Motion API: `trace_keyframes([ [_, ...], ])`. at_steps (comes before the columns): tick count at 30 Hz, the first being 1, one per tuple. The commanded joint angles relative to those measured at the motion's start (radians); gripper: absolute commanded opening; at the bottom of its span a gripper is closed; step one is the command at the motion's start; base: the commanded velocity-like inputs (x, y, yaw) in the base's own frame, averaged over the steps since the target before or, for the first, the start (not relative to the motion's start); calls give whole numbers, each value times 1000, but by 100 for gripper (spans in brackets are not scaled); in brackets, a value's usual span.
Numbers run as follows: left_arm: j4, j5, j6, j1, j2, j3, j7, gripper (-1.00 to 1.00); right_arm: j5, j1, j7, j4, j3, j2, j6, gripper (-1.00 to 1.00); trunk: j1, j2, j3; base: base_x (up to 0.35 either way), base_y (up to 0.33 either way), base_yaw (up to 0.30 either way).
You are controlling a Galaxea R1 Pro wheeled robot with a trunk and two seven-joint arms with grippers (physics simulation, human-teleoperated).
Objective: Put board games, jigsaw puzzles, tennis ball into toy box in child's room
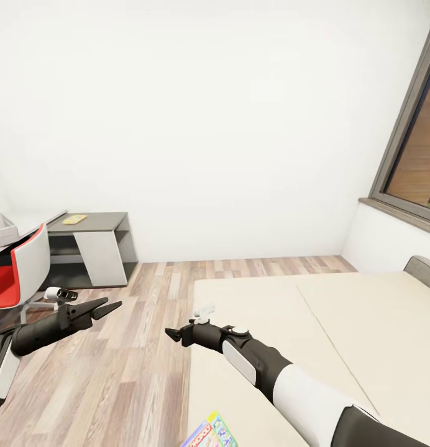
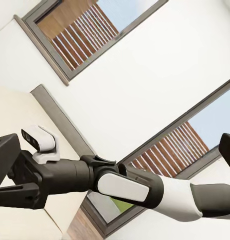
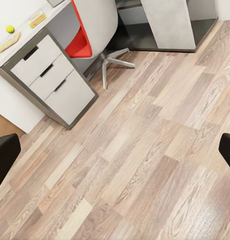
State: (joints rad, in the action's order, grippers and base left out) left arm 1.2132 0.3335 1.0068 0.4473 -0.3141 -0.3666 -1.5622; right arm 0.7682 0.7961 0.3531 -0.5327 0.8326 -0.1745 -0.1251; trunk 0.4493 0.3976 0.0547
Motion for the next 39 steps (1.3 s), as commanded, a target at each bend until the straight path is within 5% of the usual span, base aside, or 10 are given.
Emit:
trace_keyframes([
  [1,0,-1,10,1,0,0,-4,100,9,1,1,0,2,0,-4,100,1,2,2,-6,18,0],
  [39,0,-1,11,1,0,0,-3,100,8,1,1,0,3,0,-4,100,1,2,2,-1,99,0],
])
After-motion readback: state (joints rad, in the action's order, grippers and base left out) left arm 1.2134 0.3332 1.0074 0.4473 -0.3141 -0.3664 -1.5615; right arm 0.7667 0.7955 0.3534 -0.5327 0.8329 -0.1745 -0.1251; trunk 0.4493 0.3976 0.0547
